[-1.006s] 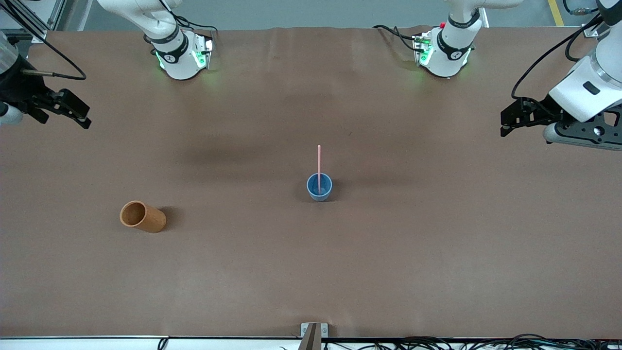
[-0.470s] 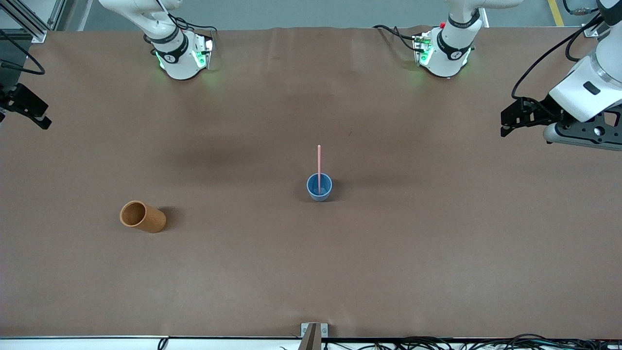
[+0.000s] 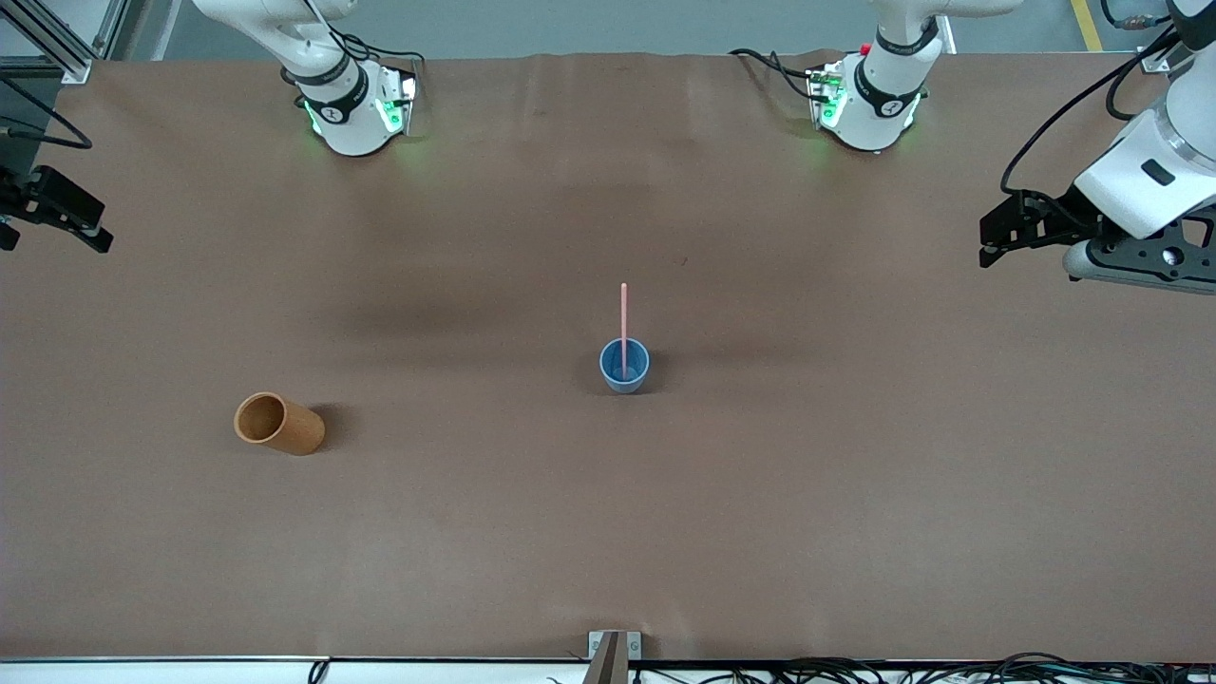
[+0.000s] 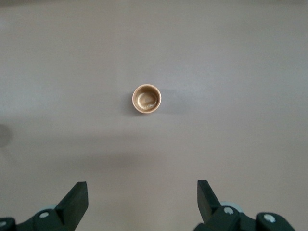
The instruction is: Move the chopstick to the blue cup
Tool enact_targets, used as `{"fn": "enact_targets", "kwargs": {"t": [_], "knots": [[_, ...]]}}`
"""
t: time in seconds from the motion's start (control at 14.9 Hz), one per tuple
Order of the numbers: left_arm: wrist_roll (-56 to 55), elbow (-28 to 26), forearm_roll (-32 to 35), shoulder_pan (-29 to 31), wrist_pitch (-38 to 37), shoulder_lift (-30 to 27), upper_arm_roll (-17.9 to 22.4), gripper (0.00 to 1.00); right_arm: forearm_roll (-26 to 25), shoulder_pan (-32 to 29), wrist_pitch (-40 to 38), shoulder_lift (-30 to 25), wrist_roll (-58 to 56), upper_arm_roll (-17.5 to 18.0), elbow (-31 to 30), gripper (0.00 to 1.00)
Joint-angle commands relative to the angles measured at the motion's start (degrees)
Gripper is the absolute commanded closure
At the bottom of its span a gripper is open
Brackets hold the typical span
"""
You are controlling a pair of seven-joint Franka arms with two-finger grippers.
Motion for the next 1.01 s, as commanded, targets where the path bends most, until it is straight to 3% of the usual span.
{"fn": "enact_targets", "kwargs": {"t": [0.0,0.2,0.54,0.94], "knots": [[-0.01,0.8,-0.61,0.68,0.18,0.25,-0.15,0.0,1.77,-1.35,-1.47,0.06,-2.51,0.71,-0.71,0.0],[-0.27,0.71,-0.17,0.6,0.18,0.25,-0.24,0.0,2.57,-1.88,-1.2,-0.29,-2.6,0.71,-3.44,0.0],[-6.05,0.71,-0.87,0.51,0.18,0.25,-0.33,0.0,2.57,-1.97,-1.12,-0.21,-2.69,0.71,-3.01,0.0],[-5.54,0.71,-0.61,0.51,0.18,0.25,-0.33,0.0,3.01,-1.88,-1.38,-0.03,-4.43,0.8,-1.08,0.0]]}}
